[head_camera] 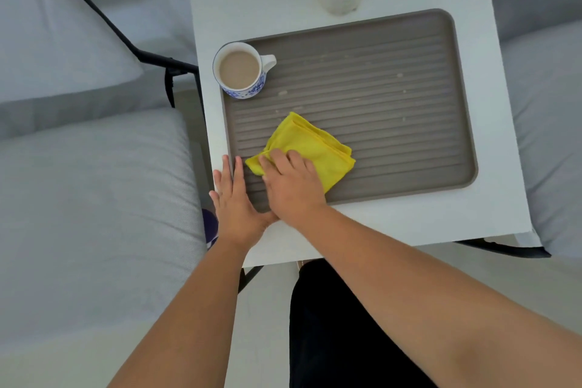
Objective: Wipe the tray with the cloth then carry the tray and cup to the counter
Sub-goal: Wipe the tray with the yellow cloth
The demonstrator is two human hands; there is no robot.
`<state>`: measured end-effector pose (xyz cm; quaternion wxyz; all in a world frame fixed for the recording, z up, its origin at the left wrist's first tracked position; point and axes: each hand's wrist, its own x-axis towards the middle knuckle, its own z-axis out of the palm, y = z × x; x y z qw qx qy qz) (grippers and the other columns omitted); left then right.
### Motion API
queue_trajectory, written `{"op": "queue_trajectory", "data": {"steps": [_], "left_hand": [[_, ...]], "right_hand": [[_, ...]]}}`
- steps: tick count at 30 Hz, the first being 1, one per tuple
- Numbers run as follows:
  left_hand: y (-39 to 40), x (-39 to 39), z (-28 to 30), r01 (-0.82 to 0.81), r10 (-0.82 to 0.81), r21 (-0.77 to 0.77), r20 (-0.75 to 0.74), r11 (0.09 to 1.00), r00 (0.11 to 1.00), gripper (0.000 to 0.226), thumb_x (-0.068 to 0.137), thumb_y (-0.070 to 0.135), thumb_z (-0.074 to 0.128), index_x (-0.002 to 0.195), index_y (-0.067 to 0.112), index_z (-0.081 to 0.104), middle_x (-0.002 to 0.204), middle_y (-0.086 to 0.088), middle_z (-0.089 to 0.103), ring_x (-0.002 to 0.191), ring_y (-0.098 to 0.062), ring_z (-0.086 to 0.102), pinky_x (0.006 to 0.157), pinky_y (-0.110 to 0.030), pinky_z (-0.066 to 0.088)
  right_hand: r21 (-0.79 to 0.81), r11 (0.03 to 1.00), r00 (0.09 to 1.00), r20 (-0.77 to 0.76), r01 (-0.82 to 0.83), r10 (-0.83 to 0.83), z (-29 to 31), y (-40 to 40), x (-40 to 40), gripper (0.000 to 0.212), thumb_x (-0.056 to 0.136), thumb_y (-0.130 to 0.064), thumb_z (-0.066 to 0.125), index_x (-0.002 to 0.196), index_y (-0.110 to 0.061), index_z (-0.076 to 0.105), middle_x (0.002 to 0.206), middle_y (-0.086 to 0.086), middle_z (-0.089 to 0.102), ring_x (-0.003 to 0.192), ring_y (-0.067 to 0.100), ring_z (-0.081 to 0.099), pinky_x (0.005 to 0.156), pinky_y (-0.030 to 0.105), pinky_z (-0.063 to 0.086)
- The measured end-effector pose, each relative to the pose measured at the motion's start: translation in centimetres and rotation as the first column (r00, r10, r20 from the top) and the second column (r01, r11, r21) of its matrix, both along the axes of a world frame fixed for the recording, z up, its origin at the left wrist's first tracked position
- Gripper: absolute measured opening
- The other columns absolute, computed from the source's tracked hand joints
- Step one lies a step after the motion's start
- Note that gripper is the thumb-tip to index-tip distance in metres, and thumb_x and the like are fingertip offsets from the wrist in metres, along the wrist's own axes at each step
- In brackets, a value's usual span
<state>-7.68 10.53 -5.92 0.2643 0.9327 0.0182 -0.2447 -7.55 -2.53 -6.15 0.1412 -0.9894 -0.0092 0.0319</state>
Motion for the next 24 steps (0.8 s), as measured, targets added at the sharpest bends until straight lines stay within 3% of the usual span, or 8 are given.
{"op": "queue_trajectory", "data": {"steps": [4,6,14,19,24], "left_hand": [[-0.2,0.0,0.4,-0.006,0.006,-0.001,-0.018,1.000,1.000,0.142,0.043,0.077,0.070,0.155,0.027,-0.002,0.162,0.011,-0.011,0.149,-0.020,-0.014,0.116,-0.050,-0.006],[-0.3,0.0,0.6,-0.002,0.002,-0.006,-0.026,1.000,1.000,0.143,0.042,0.079,0.069,0.155,0.028,-0.004,0.161,0.012,-0.014,0.149,-0.020,-0.016,0.116,-0.048,-0.008],[-0.3,0.1,0.7,0.029,-0.028,0.013,-0.043,0.999,0.999,0.142,0.047,0.078,0.071,0.154,0.029,-0.009,0.160,0.013,-0.020,0.147,-0.019,-0.021,0.116,-0.049,-0.010],[-0.4,0.2,0.7,0.023,-0.023,0.016,-0.049,1.000,0.999,0.143,0.047,0.077,0.072,0.154,0.028,-0.010,0.160,0.013,-0.020,0.148,-0.019,-0.020,0.117,-0.050,-0.009],[-0.5,0.1,0.9,-0.050,0.046,-0.057,-0.068,0.997,0.997,0.150,0.046,0.069,0.081,0.152,0.026,-0.017,0.162,0.011,-0.013,0.148,-0.017,-0.019,0.117,-0.046,-0.012]], "right_hand": [[-0.002,0.989,0.988,0.025,-0.150,0.150,-0.5,-3.4,-0.4,0.040,0.083,-0.034,0.046,0.117,-0.023,0.064,0.118,-0.002,0.062,0.097,0.027,0.056,0.076,0.038,0.043],[-0.017,0.989,0.989,0.040,-0.144,0.145,-0.8,-6.6,-1.6,0.037,0.083,-0.031,0.049,0.117,-0.025,0.064,0.122,0.000,0.061,0.101,0.029,0.053,0.078,0.039,0.044],[-0.129,0.979,0.984,0.103,0.157,-0.144,-0.4,-20.0,-7.3,0.036,0.091,-0.021,0.049,0.124,-0.017,0.061,0.124,0.016,0.058,0.098,0.039,0.051,0.077,0.045,0.043],[-0.051,0.926,0.923,0.123,0.374,-0.365,-0.7,-17.9,-7.3,0.035,0.089,-0.020,0.046,0.119,-0.012,0.063,0.121,0.018,0.057,0.099,0.038,0.049,0.081,0.045,0.043],[0.062,0.996,0.993,0.088,0.070,-0.075,-0.5,-9.3,-3.9,0.037,0.078,-0.017,0.055,0.113,-0.013,0.066,0.113,0.014,0.063,0.086,0.036,0.054,0.068,0.040,0.048]]}}
